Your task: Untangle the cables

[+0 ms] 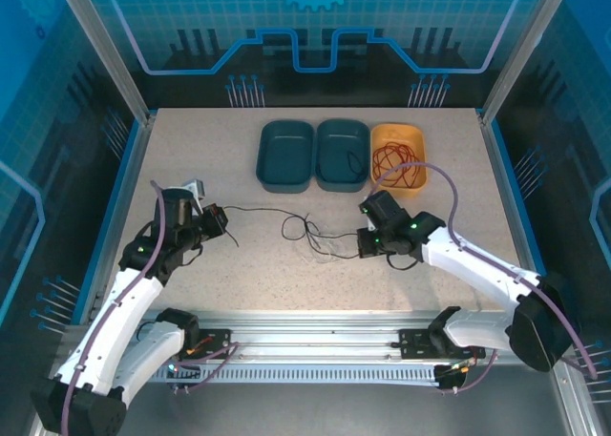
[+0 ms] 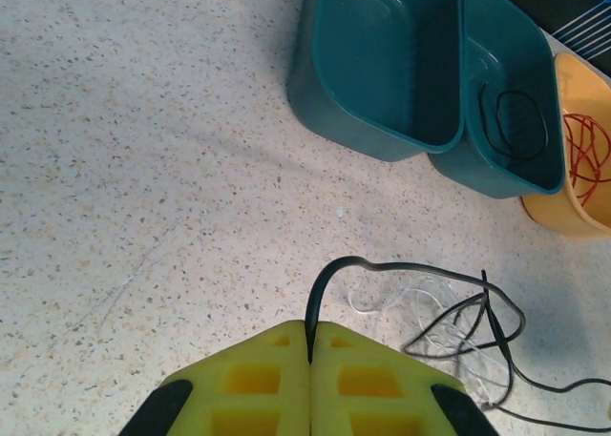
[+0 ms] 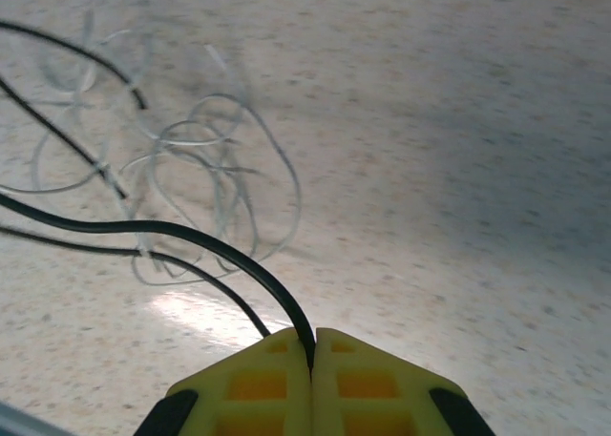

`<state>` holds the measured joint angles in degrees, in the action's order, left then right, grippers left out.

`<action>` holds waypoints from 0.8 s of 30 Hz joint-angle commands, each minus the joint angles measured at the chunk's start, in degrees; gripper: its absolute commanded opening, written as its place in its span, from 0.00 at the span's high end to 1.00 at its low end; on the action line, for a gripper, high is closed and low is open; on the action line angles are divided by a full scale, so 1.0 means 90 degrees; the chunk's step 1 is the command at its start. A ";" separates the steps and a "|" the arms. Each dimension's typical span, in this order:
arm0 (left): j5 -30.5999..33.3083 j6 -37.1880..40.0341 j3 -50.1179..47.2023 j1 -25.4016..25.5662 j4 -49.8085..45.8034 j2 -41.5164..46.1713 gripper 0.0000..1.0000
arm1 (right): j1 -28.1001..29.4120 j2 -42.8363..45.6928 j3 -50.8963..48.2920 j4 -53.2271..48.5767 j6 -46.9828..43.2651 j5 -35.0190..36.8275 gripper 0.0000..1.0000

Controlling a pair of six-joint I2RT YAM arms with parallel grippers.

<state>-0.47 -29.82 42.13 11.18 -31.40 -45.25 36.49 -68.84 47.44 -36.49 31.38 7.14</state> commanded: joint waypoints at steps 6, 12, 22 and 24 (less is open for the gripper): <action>0.0549 0.0168 -0.0385 -0.0317 0.0182 0.0009 0.96 | -0.0961 0.0865 -0.0179 -0.0421 0.0033 0.0096 1.00; 0.0627 0.0086 -0.0737 -0.0634 0.0351 0.0000 0.97 | -0.1492 0.1191 0.0127 -0.0845 -0.0237 0.0233 1.00; 0.0537 -0.0035 -0.1069 -0.1539 0.0583 -0.0229 0.98 | -0.2208 0.1132 0.1105 -0.1459 -0.0463 0.0843 1.00; 0.0465 -0.0209 -0.1137 -0.1729 0.0671 -0.0264 0.98 | -0.2352 0.1071 0.1281 -0.1497 -0.0512 0.0827 1.00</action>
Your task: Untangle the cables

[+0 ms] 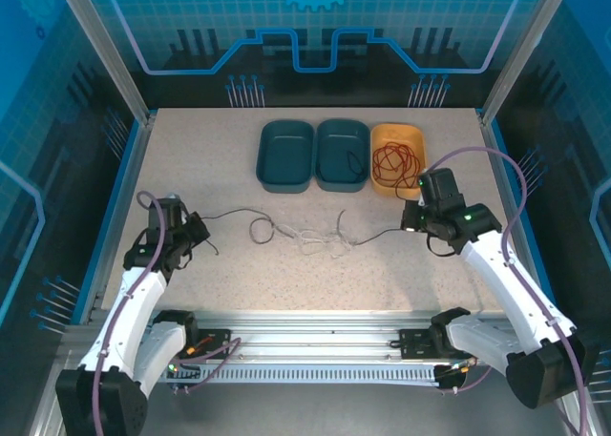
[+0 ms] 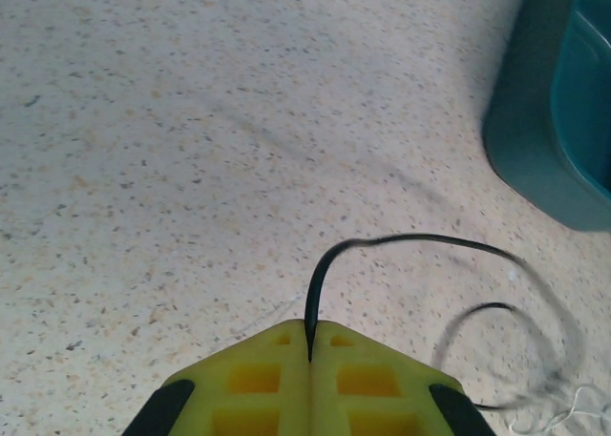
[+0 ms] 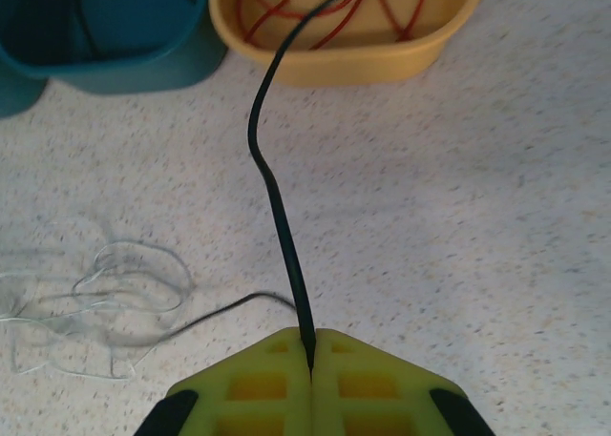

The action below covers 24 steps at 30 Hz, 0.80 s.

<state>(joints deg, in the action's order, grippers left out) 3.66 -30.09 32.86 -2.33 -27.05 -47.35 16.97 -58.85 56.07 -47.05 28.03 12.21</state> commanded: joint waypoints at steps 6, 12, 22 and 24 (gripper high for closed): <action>-0.0366 -0.0474 -0.0365 -0.0435 0.0636 -0.0132 0.98 | -0.0243 -0.0170 0.0994 -0.0553 -0.0185 0.0192 1.00; -0.1114 -0.0586 -0.0506 -0.0435 0.0918 0.0092 0.95 | -0.0102 -0.0235 0.1879 -0.0764 -0.0177 -0.0099 1.00; -0.0934 -0.0737 -0.0618 -0.0435 0.0863 0.0261 0.96 | 0.0105 -0.0460 0.3849 -0.2179 -0.0904 0.1292 1.00; -0.0991 -0.0768 -0.0614 -0.0437 0.0892 0.0254 0.95 | 0.0102 -0.0499 0.4071 -0.2481 -0.0917 0.1565 1.00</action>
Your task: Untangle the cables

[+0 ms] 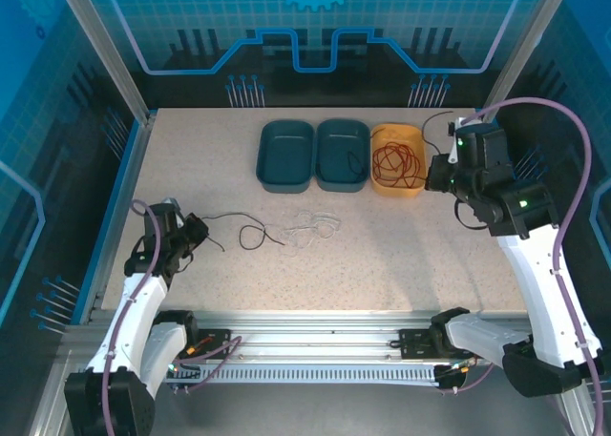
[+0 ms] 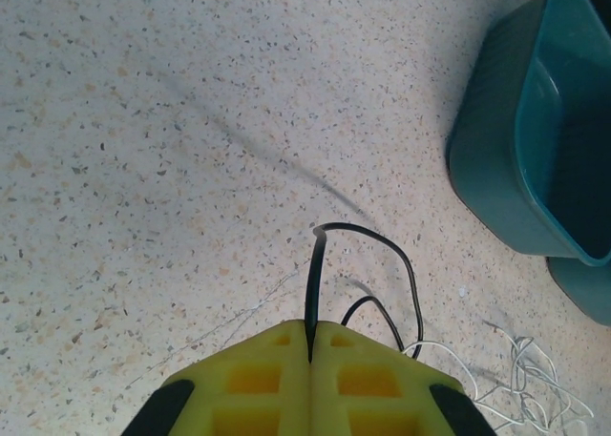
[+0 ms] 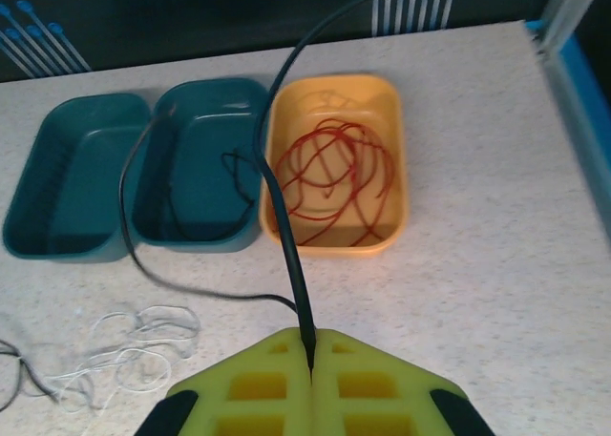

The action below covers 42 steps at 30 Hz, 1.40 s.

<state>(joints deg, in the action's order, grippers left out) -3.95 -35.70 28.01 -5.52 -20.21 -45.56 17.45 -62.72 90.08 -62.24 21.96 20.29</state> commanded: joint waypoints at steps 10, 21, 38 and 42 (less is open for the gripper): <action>-0.0794 -0.0058 -0.0007 -0.0080 0.0089 0.0188 0.95 | 0.0442 -0.0760 0.0501 0.0108 -0.0311 0.0099 1.00; -0.1211 -0.0017 -0.0009 -0.0071 0.0117 0.0467 0.95 | 0.0966 -0.2858 0.1505 0.1325 -0.0476 0.0599 1.00; -0.1333 0.0008 0.0047 -0.0070 0.0065 0.0443 0.95 | 0.1077 -0.5560 0.2544 0.1578 -0.0146 -0.0253 1.00; -0.1366 0.0029 0.0042 -0.0070 0.0034 0.0439 0.95 | 0.1064 -0.6191 0.2959 0.1405 -0.0126 -0.0417 1.00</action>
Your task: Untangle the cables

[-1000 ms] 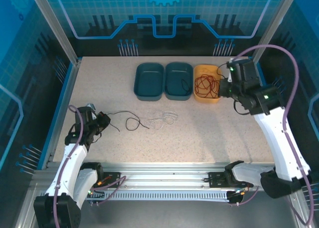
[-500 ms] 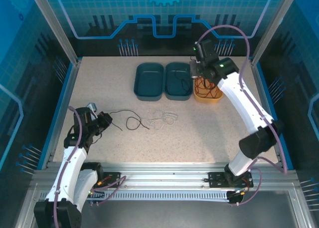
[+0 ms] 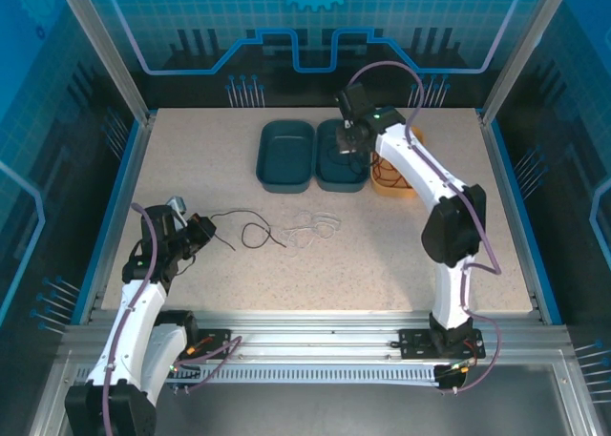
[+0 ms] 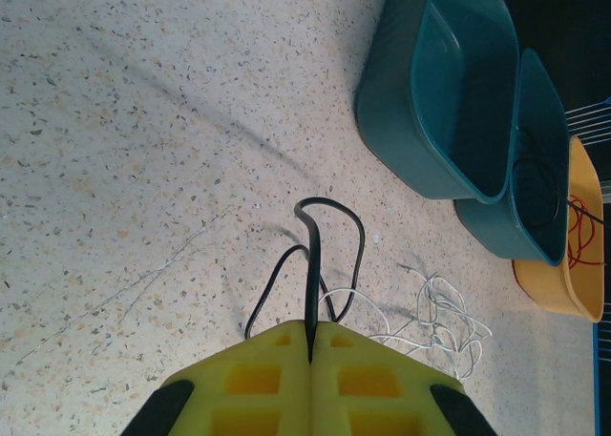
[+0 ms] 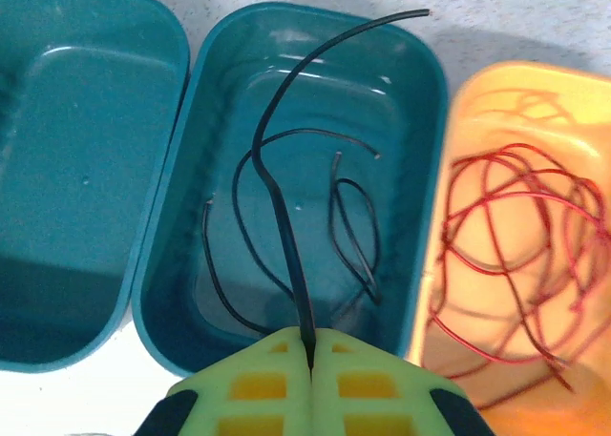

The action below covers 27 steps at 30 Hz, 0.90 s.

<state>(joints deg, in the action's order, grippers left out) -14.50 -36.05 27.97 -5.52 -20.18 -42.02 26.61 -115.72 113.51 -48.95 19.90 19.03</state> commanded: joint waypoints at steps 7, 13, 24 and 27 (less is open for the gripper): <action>-0.0234 0.0058 0.0074 -0.0070 0.0026 0.0043 0.95 | -0.0071 -0.1224 0.0985 -0.0499 0.0171 -0.0461 1.00; -0.0292 0.0026 0.0090 -0.0070 0.0029 0.0039 0.95 | -0.0249 -0.1732 0.1216 -0.0776 0.0269 -0.0692 1.00; -0.0403 -0.0027 0.0144 -0.0071 -0.0001 0.0136 0.95 | -0.0249 -0.1669 0.1088 -0.0904 0.0036 -0.0799 0.79; -0.0430 -0.0038 0.0174 -0.0076 -0.0022 0.0167 0.95 | -0.0190 -0.1397 0.0973 -0.0899 -0.0048 -0.0645 0.69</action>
<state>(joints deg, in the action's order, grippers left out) -16.43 -36.10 27.99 -5.52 -20.23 -41.47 24.16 -131.85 122.58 -55.53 20.34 12.84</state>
